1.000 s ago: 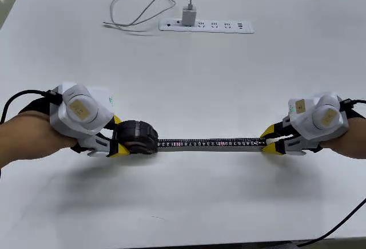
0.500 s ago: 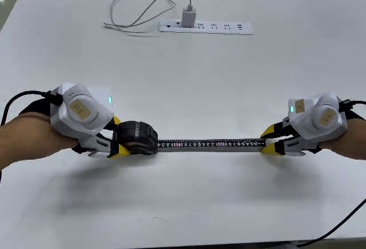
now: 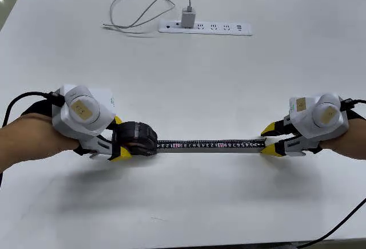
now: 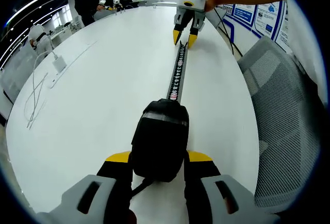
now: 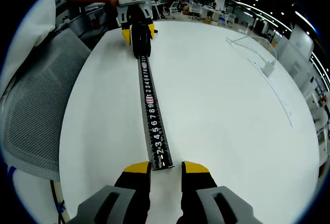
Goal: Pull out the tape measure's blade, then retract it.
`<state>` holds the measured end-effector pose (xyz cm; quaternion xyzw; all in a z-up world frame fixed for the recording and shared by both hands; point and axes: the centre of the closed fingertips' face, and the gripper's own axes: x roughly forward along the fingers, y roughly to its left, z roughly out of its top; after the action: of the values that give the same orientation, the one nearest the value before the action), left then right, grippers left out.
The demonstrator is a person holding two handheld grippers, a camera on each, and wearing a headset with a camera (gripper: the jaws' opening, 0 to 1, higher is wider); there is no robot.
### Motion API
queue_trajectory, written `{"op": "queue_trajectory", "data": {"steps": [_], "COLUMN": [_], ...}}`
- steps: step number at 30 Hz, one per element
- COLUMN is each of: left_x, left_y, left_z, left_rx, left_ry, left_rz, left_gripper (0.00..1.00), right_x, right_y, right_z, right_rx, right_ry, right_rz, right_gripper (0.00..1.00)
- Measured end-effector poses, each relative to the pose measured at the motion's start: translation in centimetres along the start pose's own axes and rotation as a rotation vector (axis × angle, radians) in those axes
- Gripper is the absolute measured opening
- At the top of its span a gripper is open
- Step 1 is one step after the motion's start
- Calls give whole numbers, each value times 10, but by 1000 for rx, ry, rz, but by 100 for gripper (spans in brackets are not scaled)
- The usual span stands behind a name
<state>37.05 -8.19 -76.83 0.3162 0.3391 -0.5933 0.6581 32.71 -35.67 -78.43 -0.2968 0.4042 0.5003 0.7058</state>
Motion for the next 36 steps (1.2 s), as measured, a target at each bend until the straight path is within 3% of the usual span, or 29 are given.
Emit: {"op": "queue_trajectory", "data": {"steps": [4,6,10,21,27,34,36], "left_x": [-3,-6,-12,-18,-32,-45,-47], "left_y": [2,5,3,2,5,2,0], "left_z": [1,3,6,4,4,-4,-6], "left_rx": [-6,-37,-65,-118,-215,-260,-271], "left_ry": [-9,-29,-60,-95,-177,-212,-215], "left_rz": [4,5,-7,7,61,122,128], "left_gripper": [35,37,41,44,46,47,48], "right_x": [-1,-3,-6,-7,-13,-22,-22], "right_y": [-1,-2,-2,0,0,4,7], "right_z": [0,1,15,18,26,35,34], "right_rx": [5,12,128,127,202,259,257], "right_ry": [-3,-12,-95,-106,-167,-240,-232], "right_rz": [-7,-11,-10,-16,-64,-118,-122], "right_gripper": [21,21,26,28,32,38,39]}}
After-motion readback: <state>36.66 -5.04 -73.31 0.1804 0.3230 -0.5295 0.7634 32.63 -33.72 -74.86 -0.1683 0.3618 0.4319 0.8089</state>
